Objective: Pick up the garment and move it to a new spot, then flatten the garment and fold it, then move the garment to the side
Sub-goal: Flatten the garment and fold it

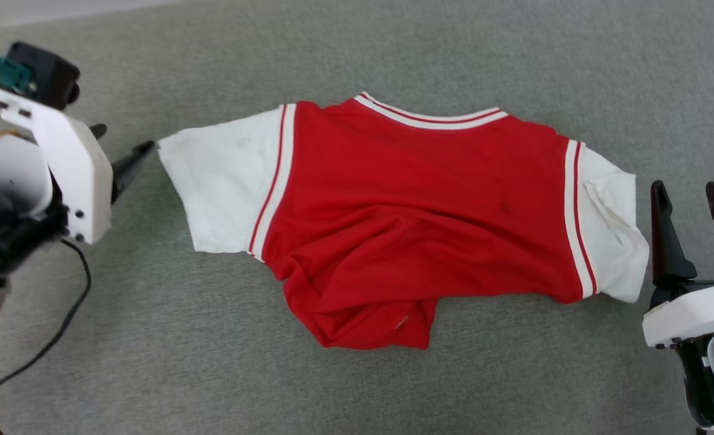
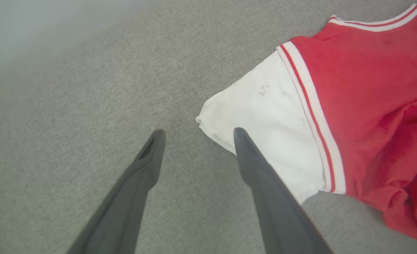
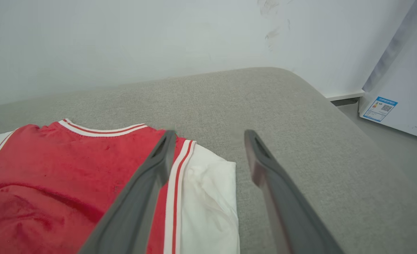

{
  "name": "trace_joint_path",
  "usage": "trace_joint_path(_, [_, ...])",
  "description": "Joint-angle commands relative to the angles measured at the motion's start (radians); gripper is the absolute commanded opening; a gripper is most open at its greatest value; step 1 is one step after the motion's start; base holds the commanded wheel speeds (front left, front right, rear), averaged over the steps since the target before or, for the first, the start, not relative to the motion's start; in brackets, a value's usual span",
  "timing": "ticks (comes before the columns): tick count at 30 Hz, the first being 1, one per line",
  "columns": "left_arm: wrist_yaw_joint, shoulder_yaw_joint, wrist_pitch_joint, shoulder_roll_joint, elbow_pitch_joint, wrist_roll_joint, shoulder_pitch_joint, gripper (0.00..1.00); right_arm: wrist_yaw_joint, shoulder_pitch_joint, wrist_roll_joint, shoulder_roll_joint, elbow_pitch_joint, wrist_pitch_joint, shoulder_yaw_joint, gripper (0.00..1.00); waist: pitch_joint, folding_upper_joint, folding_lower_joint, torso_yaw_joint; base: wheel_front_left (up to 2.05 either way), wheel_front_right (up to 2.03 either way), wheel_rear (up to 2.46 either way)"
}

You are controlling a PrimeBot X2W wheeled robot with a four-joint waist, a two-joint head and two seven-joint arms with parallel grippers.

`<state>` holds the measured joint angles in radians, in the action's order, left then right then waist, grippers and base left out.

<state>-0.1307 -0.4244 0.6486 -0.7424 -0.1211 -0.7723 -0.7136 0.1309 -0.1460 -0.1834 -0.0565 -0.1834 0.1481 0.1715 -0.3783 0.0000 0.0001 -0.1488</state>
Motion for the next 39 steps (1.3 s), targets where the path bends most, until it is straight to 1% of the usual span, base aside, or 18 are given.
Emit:
trace_joint_path(1, [0.002,-0.012,0.048,-0.012,-0.025,-0.029,-0.049,1.0,0.0,-0.018,-0.002,0.006,0.009,-0.014,-0.003,1.0,-0.053,0.0,-0.0001,-0.043,0.0,0.0,0.0])
trace_joint_path(5, [0.002,-0.04,0.146,-0.013,-0.081,-0.088,-0.121,1.0,0.0,-0.024,-0.012,0.007,0.033,-0.038,-0.011,1.0,-0.086,0.0,-0.0001,-0.065,0.0,0.0,0.0])
trace_joint_path(7, [0.002,-0.057,0.184,-0.014,-0.106,-0.098,-0.148,1.0,0.0,-0.031,-0.02,0.007,0.046,-0.05,-0.015,1.0,-0.099,0.0,-0.0001,-0.073,0.0,0.0,0.0])
trace_joint_path(9, [0.001,-0.076,0.211,-0.016,-0.127,-0.094,-0.17,1.0,0.0,-0.037,-0.029,0.007,0.058,-0.061,-0.019,1.0,-0.109,0.0,-0.0001,-0.082,0.0,0.0,0.0])
trace_joint_path(12, [0.002,-0.091,0.222,-0.017,-0.162,-0.076,-0.195,1.0,0.0,-0.04,-0.041,0.007,0.076,-0.071,-0.025,1.0,-0.123,0.0,-0.0001,-0.091,0.0,0.0,0.0])
trace_joint_path(14, [0.002,-0.108,0.228,-0.023,-0.187,-0.054,-0.205,1.0,0.0,-0.041,-0.068,0.007,0.085,-0.077,-0.031,1.0,-0.129,0.0,-0.0001,-0.095,0.0,0.0,0.0])
trace_joint_path(16, [0.002,-0.131,0.242,-0.031,-0.206,-0.037,-0.208,1.0,0.0,-0.044,-0.067,0.007,0.089,-0.081,-0.032,1.0,-0.133,0.0,-0.0001,-0.098,0.0,0.0,0.0])
trace_joint_path(19, [0.001,-0.171,0.286,-0.031,-0.223,-0.05,-0.195,1.0,0.0,-0.046,-0.058,0.007,0.092,-0.089,-0.029,1.0,-0.137,0.0,-0.0001,-0.098,0.0,0.0,0.0])
trace_joint_path(20, [0.001,-0.186,0.302,-0.03,-0.221,-0.058,-0.185,0.72,0.0,-0.047,-0.054,0.007,0.093,-0.089,-0.028,1.0,-0.137,0.0,-0.0001,-0.097,0.0,0.0,0.0])
trace_joint_path(21, [0.001,-0.198,0.314,-0.027,-0.217,-0.069,-0.176,0.11,0.0,-0.048,-0.052,0.007,0.093,-0.09,-0.026,1.0,-0.138,0.0,-0.0001,-0.096,0.0,0.0,0.0])
trace_joint_path(22, [0.0,-0.205,0.318,-0.025,-0.213,-0.079,-0.167,0.0,0.0,-0.049,-0.049,0.007,0.093,-0.09,-0.025,1.0,-0.137,0.0,-0.0001,-0.094,0.0,0.0,0.0])
trace_joint_path(26, [0.0,-0.197,0.252,-0.017,-0.206,-0.077,-0.163,0.0,0.0,-0.046,-0.035,0.007,0.098,-0.058,-0.036,1.0,-0.125,0.0,-0.0001,-0.081,0.0,0.0,0.0])
trace_joint_path(27, [0.0,-0.197,0.252,-0.017,-0.206,-0.077,-0.163,0.0,0.0,-0.046,-0.035,0.007,0.098,-0.058,-0.036,1.0,-0.125,0.0,-0.0001,-0.081,0.0,0.0,0.0])
trace_joint_path(30, [0.0,-0.183,0.184,-0.009,-0.193,-0.067,-0.168,0.0,0.0,-0.04,-0.006,0.004,0.088,0.005,-0.043,1.0,-0.103,0.0,-0.0001,-0.062,0.0,0.0,0.0])
trace_joint_path(32, [0.0,-0.176,0.14,-0.009,-0.176,-0.057,-0.17,0.0,0.0,-0.044,0.009,-0.023,0.073,0.063,-0.047,1.0,-0.085,0.0,-0.0001,-0.046,0.0,0.0,0.0])
trace_joint_path(35, [0.0,-0.171,0.07,-0.02,-0.134,-0.029,-0.167,0.0,0.0,-0.06,0.002,-0.076,0.057,0.187,-0.068,1.0,-0.058,0.0,-0.0001,-0.022,0.0,0.0,0.0])
trace_joint_path(37, [0.001,-0.174,0.031,-0.032,-0.094,-0.011,-0.149,0.0,0.0,-0.082,-0.025,-0.124,0.041,0.276,-0.093,1.0,-0.043,0.0,-0.0001,-0.004,0.0,0.0,0.0])
trace_joint_path(39, [0.001,-0.167,-0.007,-0.031,-0.044,-0.022,-0.129,0.0,0.0,-0.118,-0.061,-0.165,0.038,0.358,-0.088,1.0,-0.033,0.0,-0.0001,0.016,0.0,0.0,0.0])
